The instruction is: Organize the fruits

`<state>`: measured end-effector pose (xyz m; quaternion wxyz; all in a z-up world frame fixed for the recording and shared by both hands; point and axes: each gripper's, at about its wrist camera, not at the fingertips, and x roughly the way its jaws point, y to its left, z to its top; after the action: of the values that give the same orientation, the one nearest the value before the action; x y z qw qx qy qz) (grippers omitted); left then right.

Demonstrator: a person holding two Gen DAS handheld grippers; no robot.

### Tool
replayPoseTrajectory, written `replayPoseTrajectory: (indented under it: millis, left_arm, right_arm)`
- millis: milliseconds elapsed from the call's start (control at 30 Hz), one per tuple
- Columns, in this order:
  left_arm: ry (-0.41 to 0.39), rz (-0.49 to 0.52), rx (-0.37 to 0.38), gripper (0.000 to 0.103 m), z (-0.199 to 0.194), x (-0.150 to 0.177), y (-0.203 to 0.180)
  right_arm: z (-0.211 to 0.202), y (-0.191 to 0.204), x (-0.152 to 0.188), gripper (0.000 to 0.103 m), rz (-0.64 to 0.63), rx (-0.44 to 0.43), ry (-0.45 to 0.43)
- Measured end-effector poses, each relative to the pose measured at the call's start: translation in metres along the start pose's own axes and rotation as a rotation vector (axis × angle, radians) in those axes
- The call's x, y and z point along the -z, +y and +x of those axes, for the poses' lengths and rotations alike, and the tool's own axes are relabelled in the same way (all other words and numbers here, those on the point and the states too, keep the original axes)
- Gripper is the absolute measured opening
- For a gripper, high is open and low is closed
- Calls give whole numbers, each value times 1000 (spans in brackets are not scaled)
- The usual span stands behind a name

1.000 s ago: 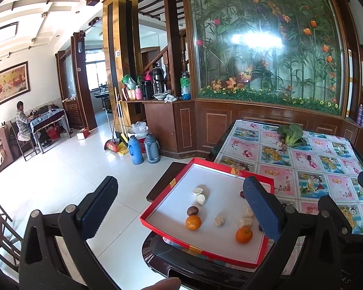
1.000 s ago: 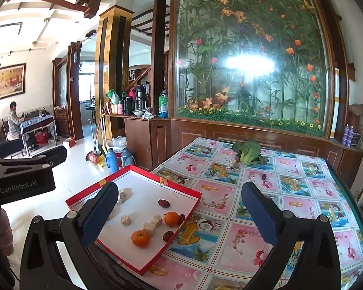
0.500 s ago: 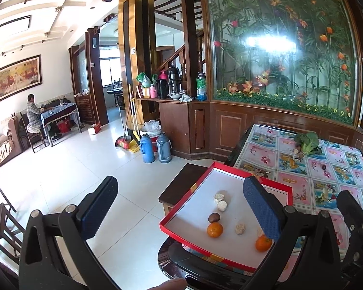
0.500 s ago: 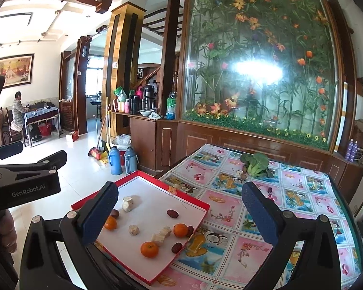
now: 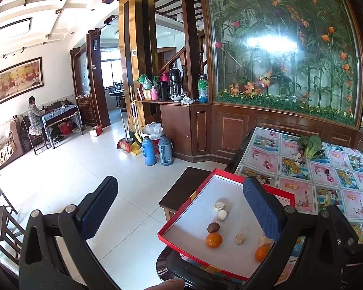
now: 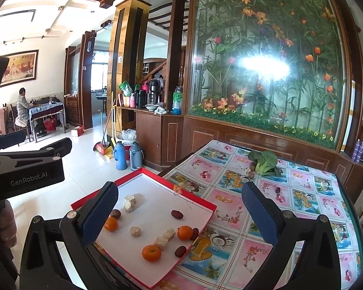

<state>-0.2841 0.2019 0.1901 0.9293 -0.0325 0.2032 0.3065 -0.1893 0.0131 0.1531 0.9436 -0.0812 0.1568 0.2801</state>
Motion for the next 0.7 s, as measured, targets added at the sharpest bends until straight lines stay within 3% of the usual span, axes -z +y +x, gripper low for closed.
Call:
replayPoseTrajectory:
  millis: [267, 700]
  left_arm:
    - [19, 3, -40, 103, 16, -11, -4]
    - [74, 54, -39, 103, 34, 4, -33]
  right_arm:
    - [6, -6, 6, 102, -4, 11, 15]
    - [16, -29, 12, 102, 54, 9, 56]
